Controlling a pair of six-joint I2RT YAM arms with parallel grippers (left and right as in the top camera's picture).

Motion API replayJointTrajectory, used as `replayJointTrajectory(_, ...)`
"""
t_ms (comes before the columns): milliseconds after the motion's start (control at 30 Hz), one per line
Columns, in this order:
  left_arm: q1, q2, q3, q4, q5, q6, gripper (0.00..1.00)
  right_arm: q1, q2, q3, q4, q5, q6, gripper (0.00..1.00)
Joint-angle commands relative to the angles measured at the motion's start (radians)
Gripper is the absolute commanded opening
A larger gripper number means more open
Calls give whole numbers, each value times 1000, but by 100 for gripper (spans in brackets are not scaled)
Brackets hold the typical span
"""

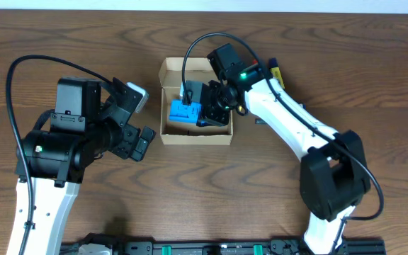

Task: Pack container
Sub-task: 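Carry the blue duster left and lower it into the box, then open the right gripper and withdraw it from the box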

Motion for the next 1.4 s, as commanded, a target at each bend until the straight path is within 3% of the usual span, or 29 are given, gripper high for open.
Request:
replayJointTrajectory(0,5,0,11,-2,14,-7,95,14,37,-5,6,-31,-42,33)
replayJointTrajectory(233,5,0,11,-2,14,-7,95,42,70,-5,13,-29,-48,37)
replayJointTrajectory(600,5,0,11,-2,14,-7,95,43,69,-3,22,-26,-17,75)
replayJointTrajectory(967,5,0,11,-2,14,-7,95,29,-70,-2,40,-25,74,75)
replayJointTrajectory(1367,5,0,11,-2,14,-7,95,-88,-434,-2,40,53,369,78)
